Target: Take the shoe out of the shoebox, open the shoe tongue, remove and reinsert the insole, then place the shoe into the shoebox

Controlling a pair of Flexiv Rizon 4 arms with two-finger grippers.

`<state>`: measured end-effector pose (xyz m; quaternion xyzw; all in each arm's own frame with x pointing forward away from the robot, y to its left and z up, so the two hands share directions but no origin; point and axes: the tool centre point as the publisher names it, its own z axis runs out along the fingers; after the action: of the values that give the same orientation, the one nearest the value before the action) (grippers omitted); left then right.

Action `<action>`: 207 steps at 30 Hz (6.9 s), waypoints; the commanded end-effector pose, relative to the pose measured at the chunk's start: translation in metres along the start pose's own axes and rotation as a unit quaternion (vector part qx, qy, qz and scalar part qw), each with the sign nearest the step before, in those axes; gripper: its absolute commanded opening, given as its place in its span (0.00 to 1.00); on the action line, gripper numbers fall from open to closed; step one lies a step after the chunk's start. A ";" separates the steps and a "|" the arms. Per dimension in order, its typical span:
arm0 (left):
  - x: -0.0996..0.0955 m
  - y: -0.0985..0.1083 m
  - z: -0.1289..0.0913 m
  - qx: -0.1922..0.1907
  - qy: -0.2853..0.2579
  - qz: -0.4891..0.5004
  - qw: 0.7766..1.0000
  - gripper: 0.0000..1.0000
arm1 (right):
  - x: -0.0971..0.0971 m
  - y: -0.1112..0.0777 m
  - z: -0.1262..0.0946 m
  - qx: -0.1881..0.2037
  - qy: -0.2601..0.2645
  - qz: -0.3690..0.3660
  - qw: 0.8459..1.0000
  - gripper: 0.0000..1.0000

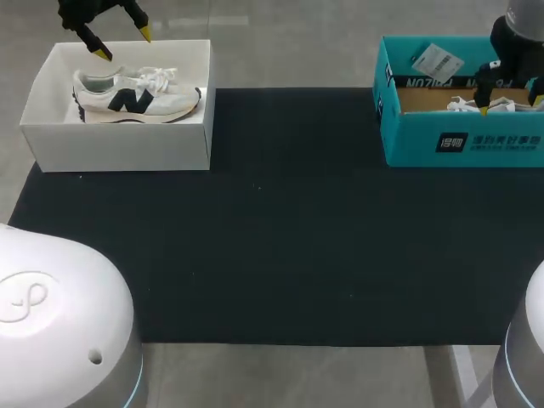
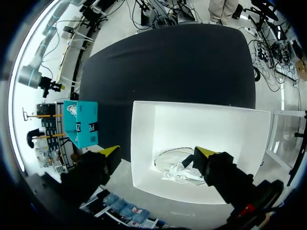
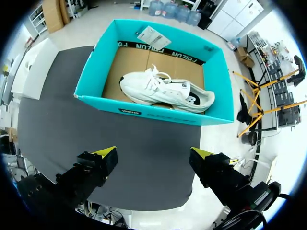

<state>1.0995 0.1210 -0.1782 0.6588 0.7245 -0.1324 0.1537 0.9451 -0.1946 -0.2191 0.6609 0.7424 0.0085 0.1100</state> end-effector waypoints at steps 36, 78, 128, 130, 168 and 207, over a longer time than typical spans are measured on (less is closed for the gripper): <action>0.156 0.151 0.040 -0.035 0.202 0.046 0.978 1.00 | 0.000 -0.001 0.000 -0.001 -0.001 0.000 1.000 1.00; 0.212 0.172 0.100 0.012 0.226 0.043 0.973 0.51 | 0.000 -0.001 0.000 -0.001 -0.001 0.000 1.000 1.00; 0.211 0.168 0.062 0.095 0.208 0.012 0.973 0.00 | 0.000 -0.001 0.000 -0.001 -0.001 0.000 1.000 1.00; 0.202 0.162 0.047 0.093 0.201 0.005 0.975 0.00 | 0.000 -0.001 0.000 -0.001 -0.001 0.000 1.000 1.00; 0.062 -0.043 -0.052 -0.173 0.202 0.052 0.962 0.00 | 0.000 -0.001 0.000 -0.001 -0.001 0.000 1.000 1.00; 0.008 -0.200 0.002 -0.264 0.204 0.102 0.937 0.00 | 0.000 -0.001 0.000 -0.001 -0.001 0.000 1.000 1.00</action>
<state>0.9086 0.1148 -0.1811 0.7032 0.7102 -0.0066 -0.0326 0.9451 -0.1944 -0.2186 0.6607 0.7425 0.0083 0.1099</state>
